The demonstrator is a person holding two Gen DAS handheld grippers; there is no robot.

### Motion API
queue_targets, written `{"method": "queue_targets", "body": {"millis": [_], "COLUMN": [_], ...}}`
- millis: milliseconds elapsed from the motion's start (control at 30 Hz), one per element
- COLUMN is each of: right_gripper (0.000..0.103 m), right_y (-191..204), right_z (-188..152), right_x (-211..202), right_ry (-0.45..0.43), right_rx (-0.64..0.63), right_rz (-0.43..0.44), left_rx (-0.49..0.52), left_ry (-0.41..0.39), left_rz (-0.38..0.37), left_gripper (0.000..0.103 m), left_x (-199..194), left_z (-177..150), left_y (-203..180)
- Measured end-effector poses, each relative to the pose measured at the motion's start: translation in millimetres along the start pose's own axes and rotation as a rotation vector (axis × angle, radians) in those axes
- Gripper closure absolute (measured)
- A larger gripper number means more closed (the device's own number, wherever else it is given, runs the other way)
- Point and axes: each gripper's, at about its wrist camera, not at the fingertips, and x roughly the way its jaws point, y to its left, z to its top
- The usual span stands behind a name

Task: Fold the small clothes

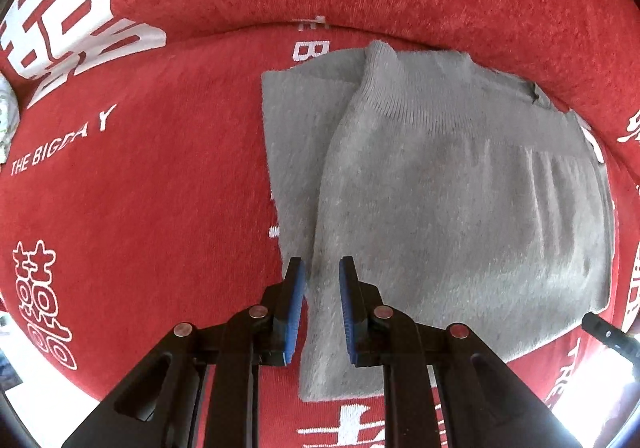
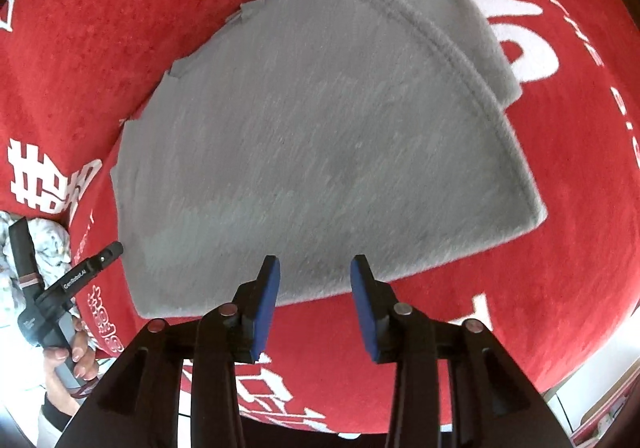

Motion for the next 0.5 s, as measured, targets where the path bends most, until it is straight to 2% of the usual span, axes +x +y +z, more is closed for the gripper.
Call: {"method": "queue_targets", "body": {"millis": [200,500], "right_gripper": [0.057,0.051], "right_y": [16.3,35.9], "right_z": [-9.5,-21.3], "right_x": [7.0,12.0], "right_ry": [0.018,0.031], "right_rx": [-0.019,-0.04], "right_rz": [0.018,0.037], "left_rx": [0.009,-0.014], "left_ry": [0.009,0.012], "left_rz": [0.026,0.011], "left_gripper": [0.083,0.083], "left_x": [-8.3,-12.1], "left_z": [-10.9,-20.1], "left_y": [-2.7,4.1]}}
